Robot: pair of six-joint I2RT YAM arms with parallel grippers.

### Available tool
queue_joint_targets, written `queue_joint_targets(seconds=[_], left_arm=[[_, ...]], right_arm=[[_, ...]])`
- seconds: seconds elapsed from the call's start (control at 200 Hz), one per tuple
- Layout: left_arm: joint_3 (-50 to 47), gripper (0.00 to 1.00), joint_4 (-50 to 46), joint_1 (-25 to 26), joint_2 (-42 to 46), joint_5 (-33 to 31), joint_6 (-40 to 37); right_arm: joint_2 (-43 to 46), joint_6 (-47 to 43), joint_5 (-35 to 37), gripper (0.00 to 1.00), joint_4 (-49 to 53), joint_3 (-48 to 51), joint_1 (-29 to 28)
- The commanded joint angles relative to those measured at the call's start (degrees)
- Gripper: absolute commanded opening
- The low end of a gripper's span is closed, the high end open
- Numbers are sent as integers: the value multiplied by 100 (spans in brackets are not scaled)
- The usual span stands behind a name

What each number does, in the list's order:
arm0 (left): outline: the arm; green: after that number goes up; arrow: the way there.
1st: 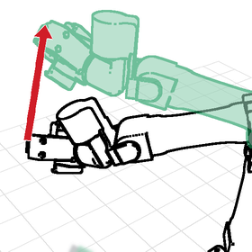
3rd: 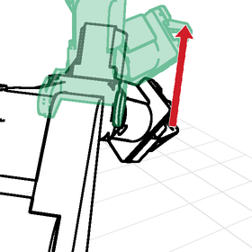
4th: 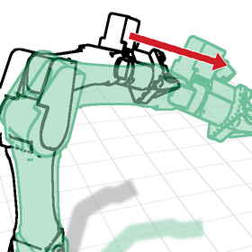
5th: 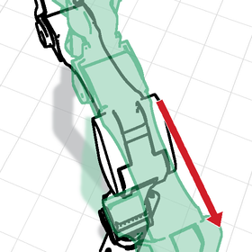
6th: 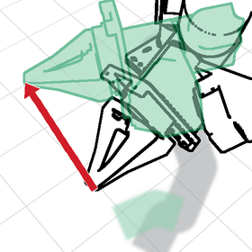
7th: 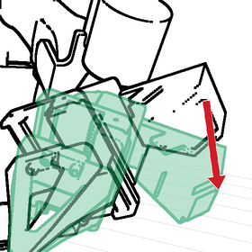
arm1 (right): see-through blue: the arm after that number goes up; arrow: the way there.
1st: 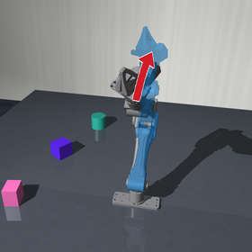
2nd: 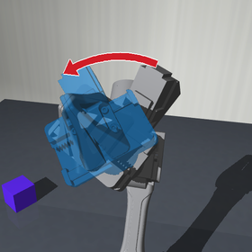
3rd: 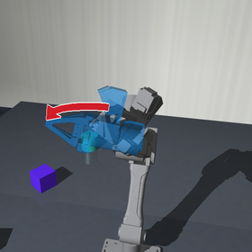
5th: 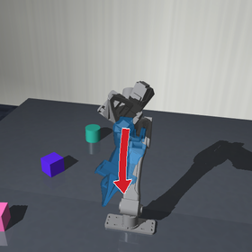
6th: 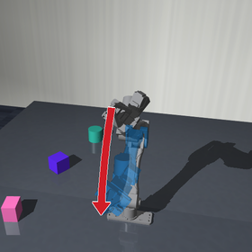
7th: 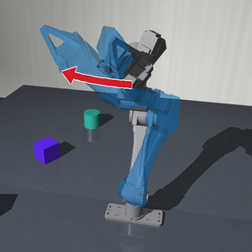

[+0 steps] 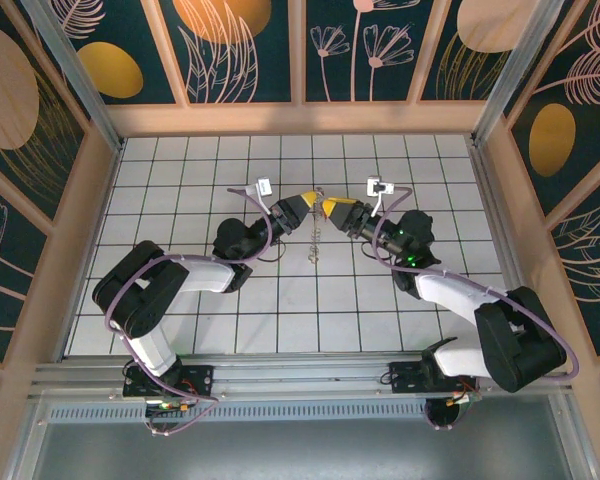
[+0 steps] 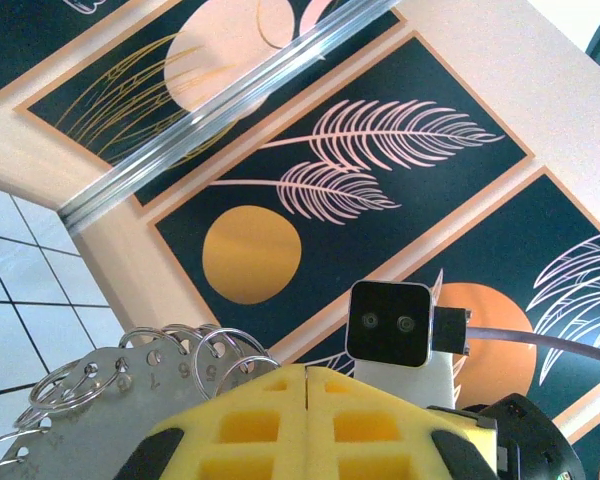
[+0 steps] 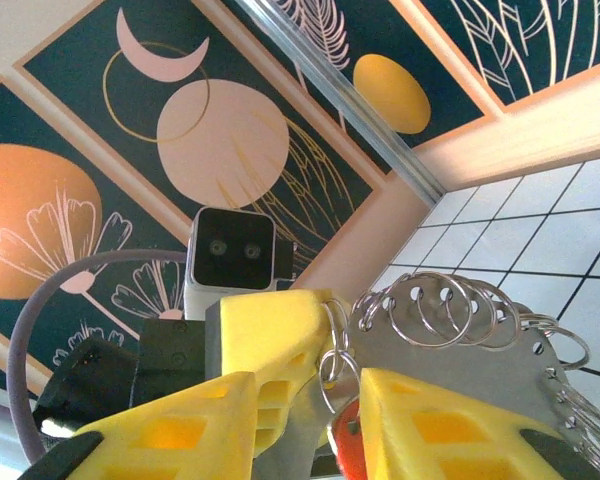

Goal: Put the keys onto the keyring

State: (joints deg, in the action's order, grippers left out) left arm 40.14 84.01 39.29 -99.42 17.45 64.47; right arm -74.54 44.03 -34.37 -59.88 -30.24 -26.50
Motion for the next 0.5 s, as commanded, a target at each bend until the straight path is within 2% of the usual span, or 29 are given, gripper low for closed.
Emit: queue_joint_targets(seconds=[0.0, 0.25, 0.496], left_arm=[[161, 0, 493, -26, -41, -58, 75], [170, 0, 520, -26, -78, -75, 43], [180, 0, 528, -26, -87, -75, 15]], right_arm=[[-50, 37, -138, 27, -387, -244, -85], [-69, 24, -194, 0, -349, -203, -134], [-26, -27, -278, 0, -271, -88, -250]])
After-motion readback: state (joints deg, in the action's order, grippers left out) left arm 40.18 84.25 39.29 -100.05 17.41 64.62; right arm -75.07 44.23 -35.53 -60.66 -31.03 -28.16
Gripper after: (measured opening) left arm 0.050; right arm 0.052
